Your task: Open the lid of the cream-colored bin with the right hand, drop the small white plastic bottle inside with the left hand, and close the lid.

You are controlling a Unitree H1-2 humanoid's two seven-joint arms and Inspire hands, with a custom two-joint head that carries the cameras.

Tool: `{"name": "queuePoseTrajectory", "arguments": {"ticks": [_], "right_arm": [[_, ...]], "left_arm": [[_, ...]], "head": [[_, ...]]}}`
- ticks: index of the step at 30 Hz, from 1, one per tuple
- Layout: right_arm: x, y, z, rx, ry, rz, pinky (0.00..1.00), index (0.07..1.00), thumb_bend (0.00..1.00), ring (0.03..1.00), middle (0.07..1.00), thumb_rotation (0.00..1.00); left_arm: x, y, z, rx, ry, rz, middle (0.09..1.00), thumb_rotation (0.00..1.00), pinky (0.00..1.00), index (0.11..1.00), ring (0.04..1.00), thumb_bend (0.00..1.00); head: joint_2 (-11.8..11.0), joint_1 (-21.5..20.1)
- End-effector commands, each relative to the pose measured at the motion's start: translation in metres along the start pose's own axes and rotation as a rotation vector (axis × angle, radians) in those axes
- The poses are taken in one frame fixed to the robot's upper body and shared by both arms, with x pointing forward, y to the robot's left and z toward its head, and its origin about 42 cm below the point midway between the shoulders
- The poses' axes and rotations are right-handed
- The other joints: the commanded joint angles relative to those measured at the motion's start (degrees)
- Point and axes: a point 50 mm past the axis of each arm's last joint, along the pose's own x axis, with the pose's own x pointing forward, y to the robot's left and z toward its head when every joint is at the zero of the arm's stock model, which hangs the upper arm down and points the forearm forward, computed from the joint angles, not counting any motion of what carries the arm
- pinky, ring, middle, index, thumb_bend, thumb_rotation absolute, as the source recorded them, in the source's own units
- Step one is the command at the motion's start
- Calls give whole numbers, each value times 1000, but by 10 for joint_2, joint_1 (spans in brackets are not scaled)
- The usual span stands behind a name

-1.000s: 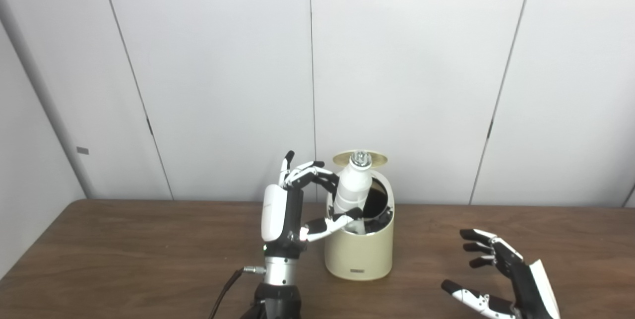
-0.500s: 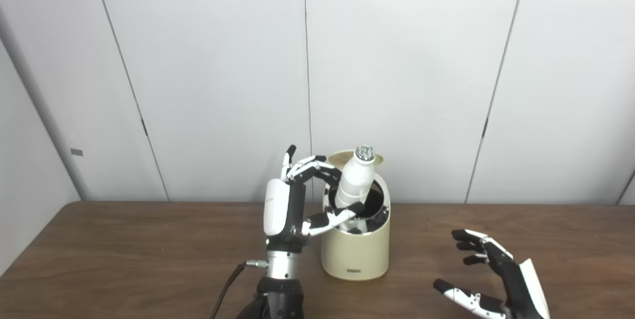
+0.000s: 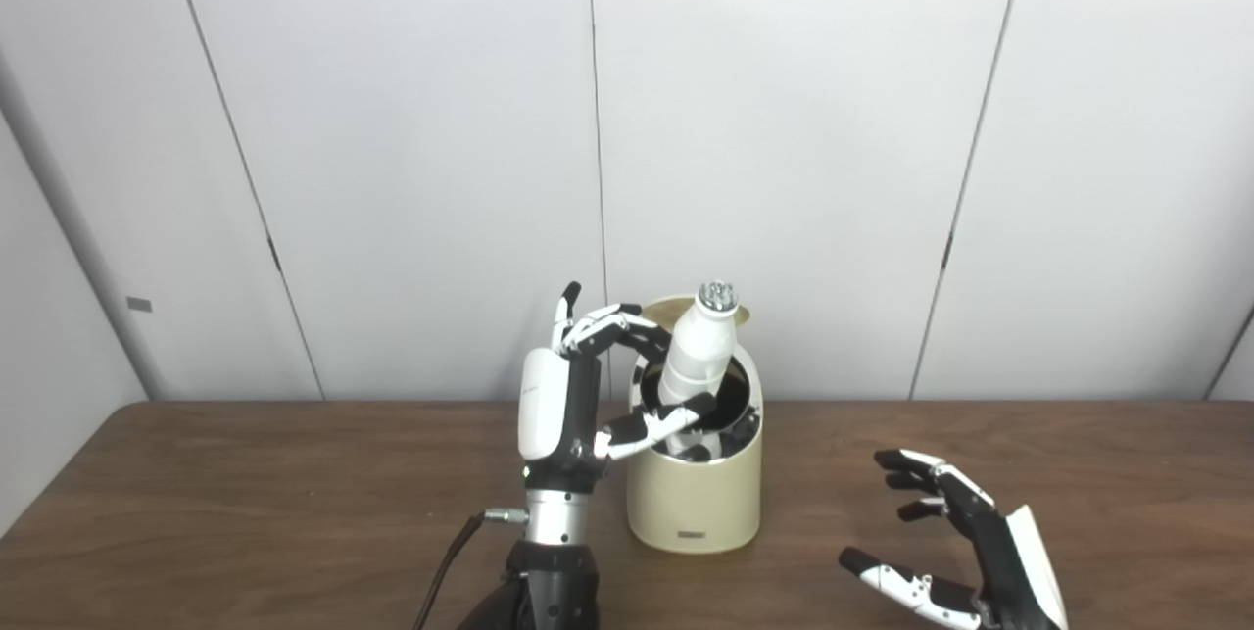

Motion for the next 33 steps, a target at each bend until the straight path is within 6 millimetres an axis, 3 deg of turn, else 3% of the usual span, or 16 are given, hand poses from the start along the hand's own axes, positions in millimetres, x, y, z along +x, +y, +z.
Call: {"name": "queuePoseTrajectory", "arguments": {"ticks": [1,21,25,26,27,29,33], "right_arm": [[13,-2,13,7,-79,-27,568,704,576,717,745,280],[9,-5,15,5,-89,-24,574,707,583,717,743,311],[9,-5,16,11,-88,-21,581,707,579,723,744,305],[9,-5,16,13,-88,-21,585,706,580,725,743,305],[9,-5,16,10,-89,-20,587,704,582,726,744,308],[9,-5,15,6,-92,-19,582,705,579,722,742,302],[9,-5,14,-2,-90,-18,569,709,577,715,740,300]], "left_arm": [[27,1,11,-15,-79,24,466,0,1000,501,729,525],[16,4,4,-91,11,-48,483,0,1000,500,760,523],[15,5,4,-102,21,-53,516,77,1000,491,762,519],[16,5,4,-101,20,-53,519,187,1000,523,758,755],[16,6,3,-98,19,-54,523,260,1000,543,754,901],[17,7,3,-93,16,-53,529,316,1000,552,751,981],[18,8,2,-89,15,-48,534,331,1000,549,752,1000]], "head": [[-1,-1],[13,-3],[14,-2],[14,-2],[14,-2],[14,-1],[14,-1]]}}
